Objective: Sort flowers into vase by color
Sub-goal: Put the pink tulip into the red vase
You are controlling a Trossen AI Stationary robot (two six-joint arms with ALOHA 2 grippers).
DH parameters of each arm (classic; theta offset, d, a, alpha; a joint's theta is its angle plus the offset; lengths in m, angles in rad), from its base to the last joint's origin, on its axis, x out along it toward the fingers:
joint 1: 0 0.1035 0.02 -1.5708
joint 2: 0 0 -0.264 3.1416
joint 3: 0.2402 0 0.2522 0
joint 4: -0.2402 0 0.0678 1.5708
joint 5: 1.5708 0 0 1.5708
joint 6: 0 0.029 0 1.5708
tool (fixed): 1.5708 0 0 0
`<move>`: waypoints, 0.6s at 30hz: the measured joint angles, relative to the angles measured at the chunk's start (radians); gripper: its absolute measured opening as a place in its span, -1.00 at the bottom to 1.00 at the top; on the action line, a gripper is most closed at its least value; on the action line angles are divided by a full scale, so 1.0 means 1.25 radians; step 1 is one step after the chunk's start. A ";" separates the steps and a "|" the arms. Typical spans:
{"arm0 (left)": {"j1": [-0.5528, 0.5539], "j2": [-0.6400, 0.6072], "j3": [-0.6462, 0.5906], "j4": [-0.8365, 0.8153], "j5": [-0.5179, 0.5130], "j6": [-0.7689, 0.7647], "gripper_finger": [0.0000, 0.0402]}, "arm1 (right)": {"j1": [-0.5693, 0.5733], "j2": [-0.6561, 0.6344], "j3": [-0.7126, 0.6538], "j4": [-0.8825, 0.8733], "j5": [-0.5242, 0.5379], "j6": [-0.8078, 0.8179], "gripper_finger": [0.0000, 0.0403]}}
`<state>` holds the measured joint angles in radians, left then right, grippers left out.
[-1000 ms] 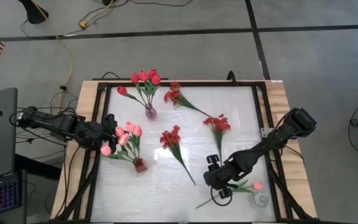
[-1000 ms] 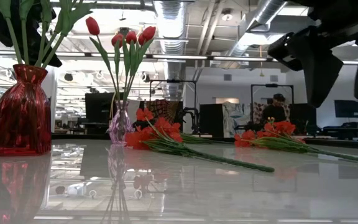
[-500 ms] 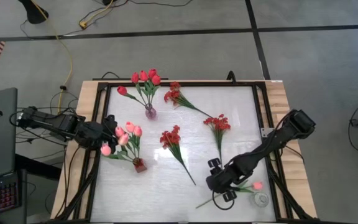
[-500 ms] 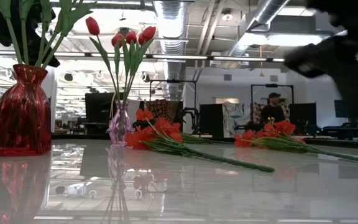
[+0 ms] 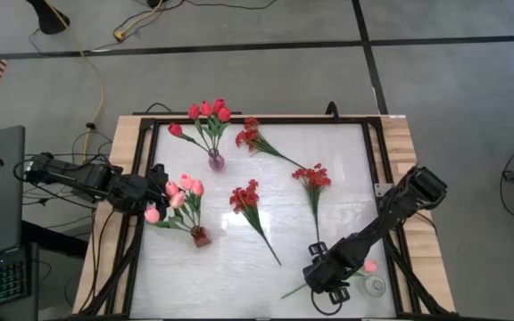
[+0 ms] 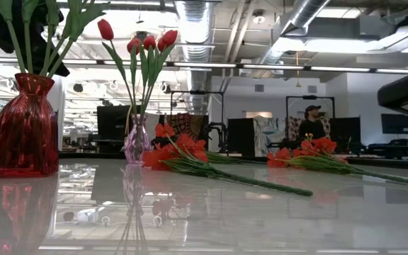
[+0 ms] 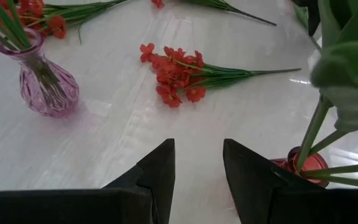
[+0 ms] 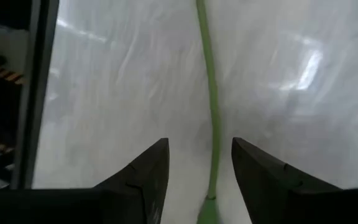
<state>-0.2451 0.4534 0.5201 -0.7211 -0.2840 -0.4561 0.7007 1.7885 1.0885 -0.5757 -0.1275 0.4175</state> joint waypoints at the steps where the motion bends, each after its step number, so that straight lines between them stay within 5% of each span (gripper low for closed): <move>1: 0.000 0.000 0.000 0.000 0.000 0.000 -0.39 | 0.005 0.002 0.000 0.001 0.017 0.001 -0.04; 10: 0.000 0.000 0.000 -0.001 0.005 0.000 -0.39 | 0.051 0.081 0.006 0.014 0.056 0.002 -0.36; 18: 0.000 0.000 0.000 -0.001 0.006 0.000 -0.39 | -0.001 0.033 0.000 -0.009 0.069 -0.015 -0.92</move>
<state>-0.2451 0.4538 0.5201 -0.7227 -0.2760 -0.4561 0.6999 1.8299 1.0885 -0.5865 -0.0413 0.3983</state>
